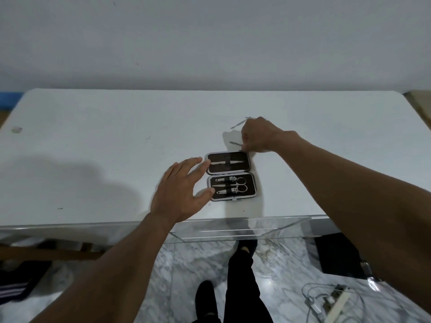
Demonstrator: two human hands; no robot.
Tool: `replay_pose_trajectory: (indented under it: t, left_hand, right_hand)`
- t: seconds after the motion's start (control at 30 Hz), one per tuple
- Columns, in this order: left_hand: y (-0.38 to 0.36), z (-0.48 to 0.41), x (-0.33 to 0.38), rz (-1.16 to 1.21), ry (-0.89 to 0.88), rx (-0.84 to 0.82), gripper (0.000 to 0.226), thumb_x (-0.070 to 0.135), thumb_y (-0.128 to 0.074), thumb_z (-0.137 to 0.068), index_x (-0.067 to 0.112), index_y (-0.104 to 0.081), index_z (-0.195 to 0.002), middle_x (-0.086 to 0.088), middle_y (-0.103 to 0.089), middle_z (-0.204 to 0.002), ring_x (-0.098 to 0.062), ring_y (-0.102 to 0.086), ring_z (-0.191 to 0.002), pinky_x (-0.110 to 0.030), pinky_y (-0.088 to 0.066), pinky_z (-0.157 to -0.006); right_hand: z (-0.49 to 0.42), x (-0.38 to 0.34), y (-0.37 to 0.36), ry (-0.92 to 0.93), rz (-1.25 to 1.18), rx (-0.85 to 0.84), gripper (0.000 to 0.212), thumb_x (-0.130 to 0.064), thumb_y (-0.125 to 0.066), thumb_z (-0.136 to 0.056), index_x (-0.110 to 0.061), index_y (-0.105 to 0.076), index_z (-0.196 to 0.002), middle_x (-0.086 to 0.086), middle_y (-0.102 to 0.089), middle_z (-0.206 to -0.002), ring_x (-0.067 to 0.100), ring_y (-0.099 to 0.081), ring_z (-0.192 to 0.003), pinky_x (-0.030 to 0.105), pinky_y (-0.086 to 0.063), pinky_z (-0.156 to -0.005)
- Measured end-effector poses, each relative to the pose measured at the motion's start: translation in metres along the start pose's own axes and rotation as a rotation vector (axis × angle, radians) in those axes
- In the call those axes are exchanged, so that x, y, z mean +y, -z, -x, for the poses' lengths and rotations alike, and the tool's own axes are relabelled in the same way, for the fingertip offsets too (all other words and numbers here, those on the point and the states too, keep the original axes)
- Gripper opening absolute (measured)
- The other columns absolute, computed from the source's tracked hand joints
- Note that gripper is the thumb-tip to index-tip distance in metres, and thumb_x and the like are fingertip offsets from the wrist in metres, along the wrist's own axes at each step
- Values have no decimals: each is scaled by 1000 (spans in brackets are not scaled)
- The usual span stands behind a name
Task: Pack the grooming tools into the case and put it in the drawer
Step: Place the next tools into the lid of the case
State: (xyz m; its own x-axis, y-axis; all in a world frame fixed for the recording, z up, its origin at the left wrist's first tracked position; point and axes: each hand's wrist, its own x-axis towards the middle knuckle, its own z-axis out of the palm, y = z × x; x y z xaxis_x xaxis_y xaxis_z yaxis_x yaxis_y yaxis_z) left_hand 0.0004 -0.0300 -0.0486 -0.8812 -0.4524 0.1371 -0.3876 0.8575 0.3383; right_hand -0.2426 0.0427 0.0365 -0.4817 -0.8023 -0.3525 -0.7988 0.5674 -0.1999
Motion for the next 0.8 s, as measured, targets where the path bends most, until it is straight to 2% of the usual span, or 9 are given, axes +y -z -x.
replay_pose_trajectory:
  t: [0.13,0.27,0.37,0.43,0.57,0.63,0.73,0.8]
  left_hand:
    - [-1,-1,0,-6,0,-9,67,60,-43,-87,30,-37,-147,6,-41,-149,-15,-35,-136,-39,-23,-116]
    - [0,0,0,2,8,3,67,60,-43,-86,30,-38,-146,5,-42,-148,-16,-35,-137,-39,-23,-116]
    - [-1,-1,0,1,5,5,67,60,-42,-86,29,-39,-146,5,-42,-148,-16,-35,-137,-40,-23,-116]
    - [-1,-1,-1,-2,6,2,67,60,-42,-86,30,-38,-146,6,-42,-148,-16,-35,-137,-40,-23,-116]
    - [-2,-1,-1,2,0,13,66,60,-44,-87,31,-38,-146,6,-43,-148,-16,-36,-136,-39,-25,-115]
    - [-2,-1,0,5,2,15,66,60,-43,-87,31,-39,-146,5,-43,-148,-16,-36,-136,-40,-25,-115]
    - [-1,-1,0,3,5,14,67,61,-42,-86,31,-38,-146,6,-43,-148,-15,-36,-137,-39,-25,-115]
    - [-1,-1,0,2,4,17,67,61,-42,-86,31,-39,-146,6,-43,-148,-15,-36,-136,-38,-24,-114]
  right_hand:
    - [14,7,5,11,-162,45,4,-10,-65,-76,-13,-67,-75,9,-73,-81,25,-69,-77,30,-52,-67]
    - [31,12,5,31,-449,-65,17,2,-56,-84,-9,-67,-92,11,-70,-84,19,-65,-66,30,-54,-62]
    - [41,13,-1,76,-420,-101,21,3,-58,-82,-13,-70,-88,14,-71,-86,18,-59,-69,29,-52,-58]
    - [45,14,-7,78,-395,-98,27,4,-53,-81,-16,-71,-87,8,-72,-83,19,-61,-70,29,-53,-58]
    - [52,13,-14,76,-328,-35,26,0,-55,-84,-19,-72,-86,3,-71,-83,10,-56,-54,21,-48,-55]
    - [52,13,-15,85,-300,-9,23,-2,-58,-85,-17,-74,-88,3,-71,-84,5,-55,-53,18,-44,-54]
    - [54,13,-14,92,-256,2,22,-2,-59,-86,-15,-75,-93,2,-72,-87,2,-56,-59,17,-42,-57]
    - [55,14,-16,103,-204,17,23,-2,-59,-86,-14,-76,-95,4,-73,-91,11,-60,-69,22,-46,-66]
